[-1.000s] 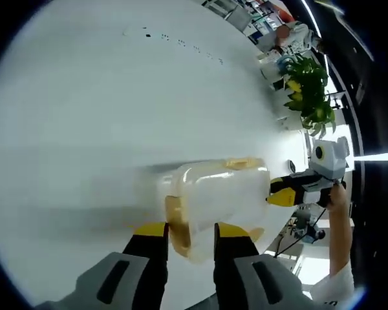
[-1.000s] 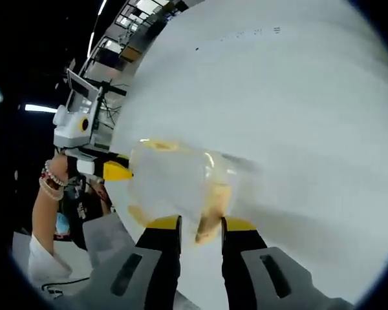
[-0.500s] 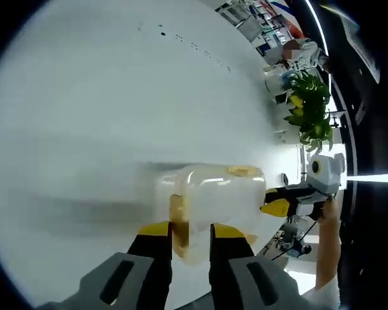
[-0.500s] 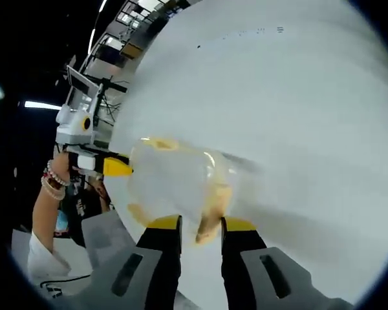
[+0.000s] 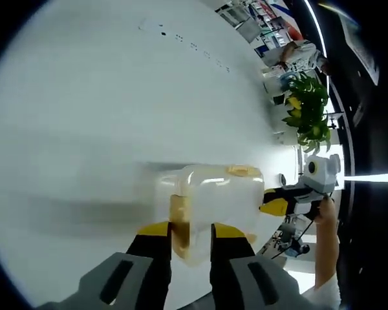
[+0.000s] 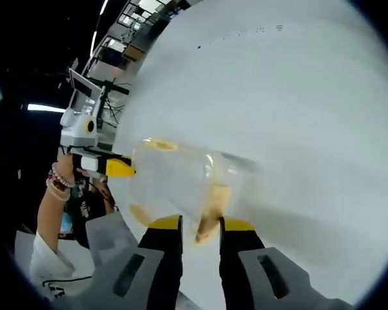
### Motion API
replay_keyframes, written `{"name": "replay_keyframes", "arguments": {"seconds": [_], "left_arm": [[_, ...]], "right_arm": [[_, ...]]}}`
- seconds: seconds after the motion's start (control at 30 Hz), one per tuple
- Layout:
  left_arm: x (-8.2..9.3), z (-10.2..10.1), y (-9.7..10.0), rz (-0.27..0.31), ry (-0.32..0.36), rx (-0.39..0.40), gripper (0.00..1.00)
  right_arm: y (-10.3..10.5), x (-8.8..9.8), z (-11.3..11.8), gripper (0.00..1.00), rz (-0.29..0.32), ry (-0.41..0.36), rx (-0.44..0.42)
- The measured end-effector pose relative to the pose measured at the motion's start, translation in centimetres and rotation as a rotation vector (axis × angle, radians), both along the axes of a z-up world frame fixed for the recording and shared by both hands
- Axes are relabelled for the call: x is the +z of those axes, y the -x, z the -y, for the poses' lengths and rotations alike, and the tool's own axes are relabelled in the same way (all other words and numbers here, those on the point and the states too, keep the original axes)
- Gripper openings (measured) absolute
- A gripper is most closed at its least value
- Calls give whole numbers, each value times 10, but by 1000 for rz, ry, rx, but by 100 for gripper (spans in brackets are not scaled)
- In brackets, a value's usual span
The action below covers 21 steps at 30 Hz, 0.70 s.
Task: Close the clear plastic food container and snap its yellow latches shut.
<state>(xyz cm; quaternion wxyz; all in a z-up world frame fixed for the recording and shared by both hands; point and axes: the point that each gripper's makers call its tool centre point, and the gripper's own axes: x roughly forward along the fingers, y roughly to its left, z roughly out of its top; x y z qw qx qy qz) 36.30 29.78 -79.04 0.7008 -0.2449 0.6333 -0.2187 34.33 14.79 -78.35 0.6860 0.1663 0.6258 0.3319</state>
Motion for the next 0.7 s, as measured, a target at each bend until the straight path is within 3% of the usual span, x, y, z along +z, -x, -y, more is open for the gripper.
{"name": "replay_keyframes", "arguments": {"seconds": [0.07, 0.1, 0.13, 0.2, 0.7], "left_arm": [[0, 0, 0, -1, -1, 0, 15], [-1, -2, -2, 0, -2, 1, 15], [-1, -2, -2, 0, -4, -1, 15], [-3, -3, 0, 4, -4, 1, 15], [-2, -3, 3, 19, -7, -7, 16]], "right_arm": [[0, 0, 0, 15, -6, -12, -12], [7, 2, -5, 14, -38, -57, 8], [-3, -5, -3, 14, -41, -56, -41], [-8, -9, -1, 14, -44, -82, -52], [-22, -9, -2, 16, -15, -44, -30]]}}
